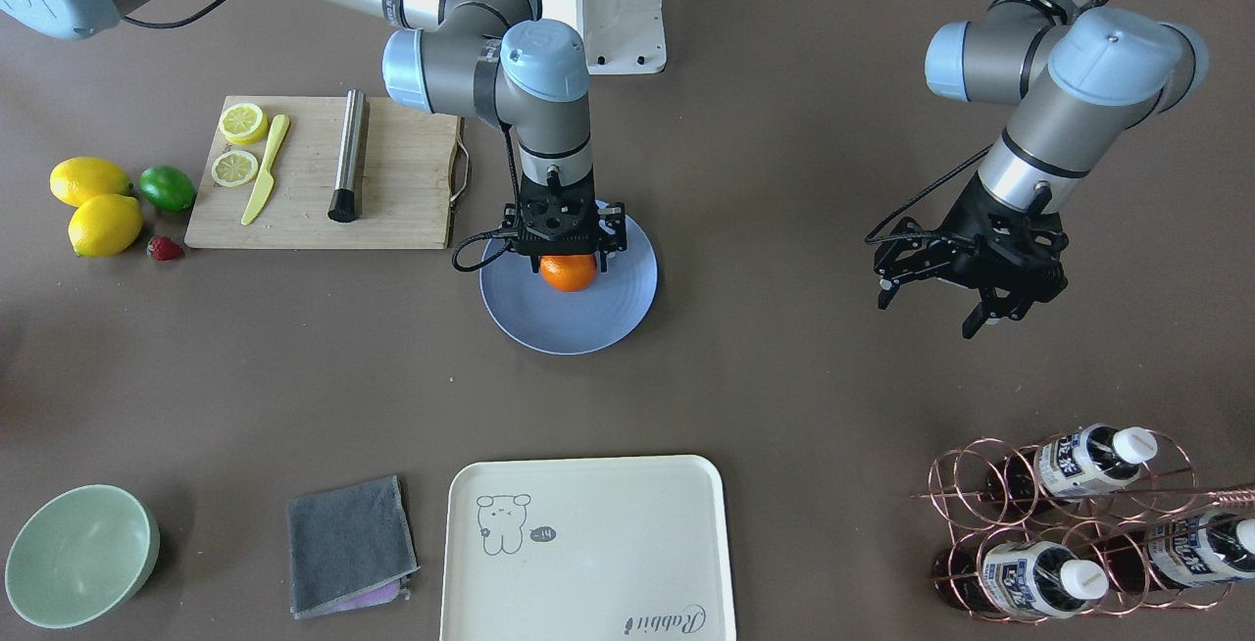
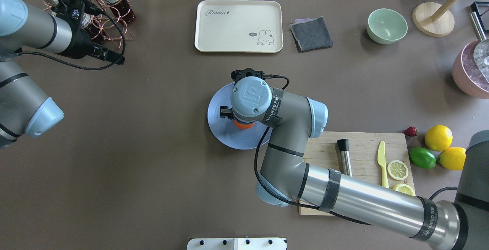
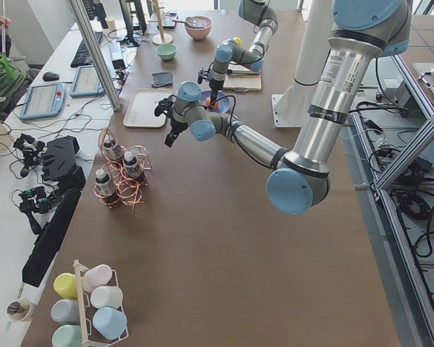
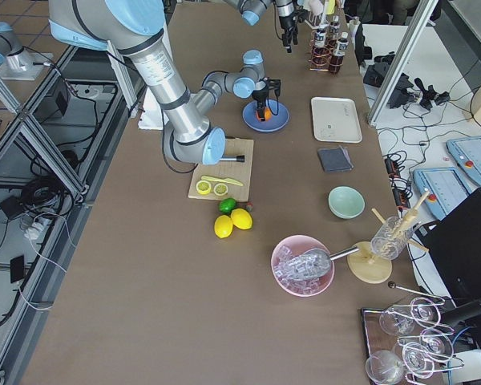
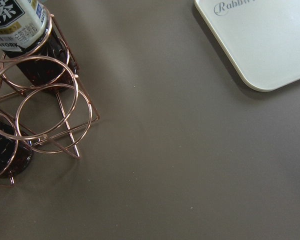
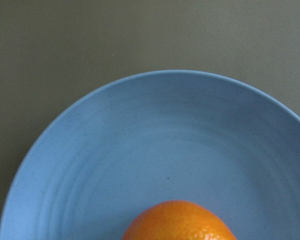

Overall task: Pick orange to plate
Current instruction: 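Carry the orange over the blue plate with the right gripper while the left arm withdraws, then lower the orange onto the plate and open the right gripper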

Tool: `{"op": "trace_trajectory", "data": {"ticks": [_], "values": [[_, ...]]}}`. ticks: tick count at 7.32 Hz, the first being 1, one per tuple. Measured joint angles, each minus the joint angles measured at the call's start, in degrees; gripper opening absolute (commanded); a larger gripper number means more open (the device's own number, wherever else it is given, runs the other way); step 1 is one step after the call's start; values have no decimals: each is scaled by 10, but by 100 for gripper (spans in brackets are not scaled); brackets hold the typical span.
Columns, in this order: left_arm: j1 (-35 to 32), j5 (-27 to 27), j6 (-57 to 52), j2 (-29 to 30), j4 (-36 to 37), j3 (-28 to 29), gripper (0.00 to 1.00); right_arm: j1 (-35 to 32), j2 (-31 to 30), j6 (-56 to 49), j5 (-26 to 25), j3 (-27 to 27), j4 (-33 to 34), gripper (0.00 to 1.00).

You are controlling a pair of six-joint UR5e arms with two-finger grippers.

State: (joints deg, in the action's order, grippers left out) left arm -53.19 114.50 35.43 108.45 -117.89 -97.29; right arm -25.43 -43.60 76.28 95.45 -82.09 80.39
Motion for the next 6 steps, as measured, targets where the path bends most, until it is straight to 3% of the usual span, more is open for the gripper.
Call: {"op": "trace_trajectory", "data": {"ticks": [3, 6], "values": [[-3, 3, -1, -3, -1, -3, 98, -27, 21, 13, 21, -38, 41, 100], [-15, 25, -1, -43, 0, -51, 98, -110, 2, 1, 108, -113, 146, 100]]}}
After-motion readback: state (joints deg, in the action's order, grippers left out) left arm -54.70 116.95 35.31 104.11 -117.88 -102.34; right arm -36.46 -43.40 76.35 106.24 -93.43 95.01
